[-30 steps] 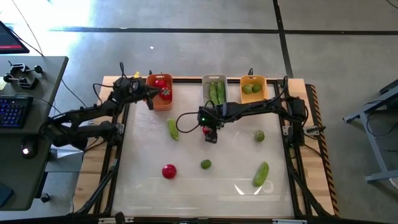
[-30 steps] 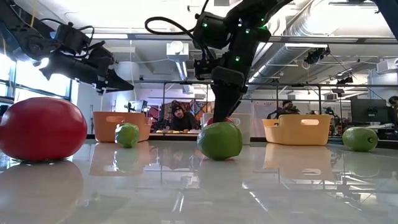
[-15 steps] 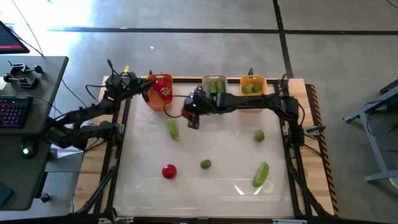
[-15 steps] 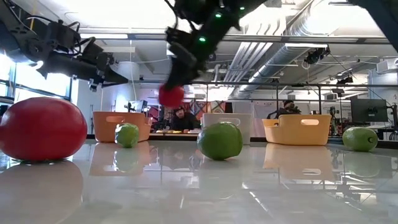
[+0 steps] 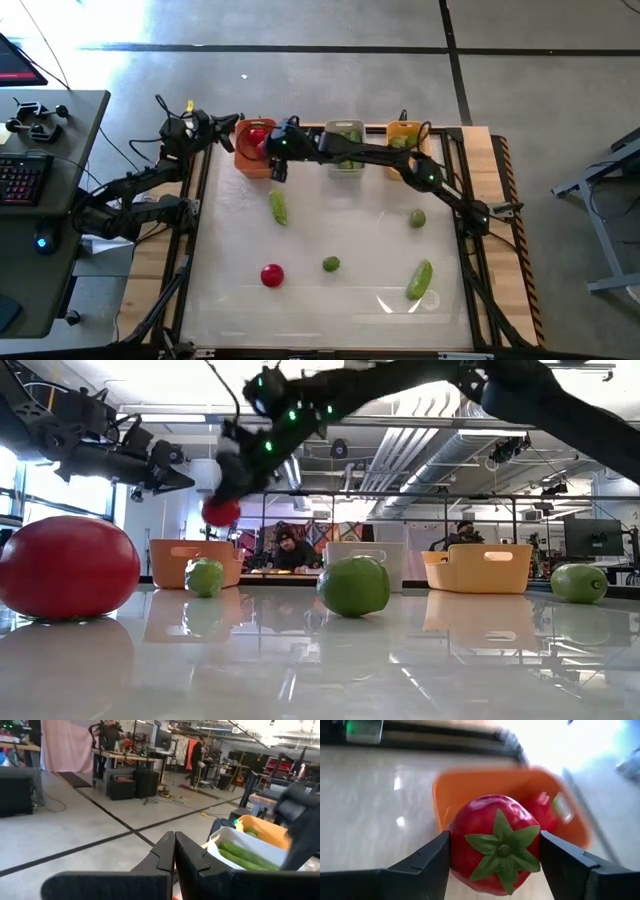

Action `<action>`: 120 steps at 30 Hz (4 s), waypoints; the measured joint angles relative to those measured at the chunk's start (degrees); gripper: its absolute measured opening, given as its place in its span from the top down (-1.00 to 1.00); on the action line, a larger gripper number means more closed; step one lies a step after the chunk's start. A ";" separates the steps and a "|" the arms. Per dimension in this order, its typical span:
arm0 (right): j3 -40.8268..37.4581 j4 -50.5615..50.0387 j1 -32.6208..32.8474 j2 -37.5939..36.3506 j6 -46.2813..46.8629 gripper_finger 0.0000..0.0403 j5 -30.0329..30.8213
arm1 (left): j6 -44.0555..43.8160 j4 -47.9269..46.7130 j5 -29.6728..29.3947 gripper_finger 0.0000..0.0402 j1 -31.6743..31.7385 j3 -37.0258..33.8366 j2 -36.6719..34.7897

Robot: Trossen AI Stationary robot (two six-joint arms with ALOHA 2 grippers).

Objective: Sort produce into baskets
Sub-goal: Put the top tomato into the orange bin

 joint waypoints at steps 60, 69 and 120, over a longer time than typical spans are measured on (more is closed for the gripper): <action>-0.26 2.94 -2.90 6.14 6.59 -0.56 -7.18 | 2.01 -1.96 0.45 1.00 -2.49 -0.04 0.11; 1.61 -0.98 -2.85 5.28 3.98 -0.56 -6.65 | 2.58 -2.51 0.45 1.00 -2.49 -0.04 0.11; -32.24 11.51 -0.48 -12.32 12.14 1.00 7.68 | 16.35 -29.59 -2.76 1.00 -19.49 7.50 0.11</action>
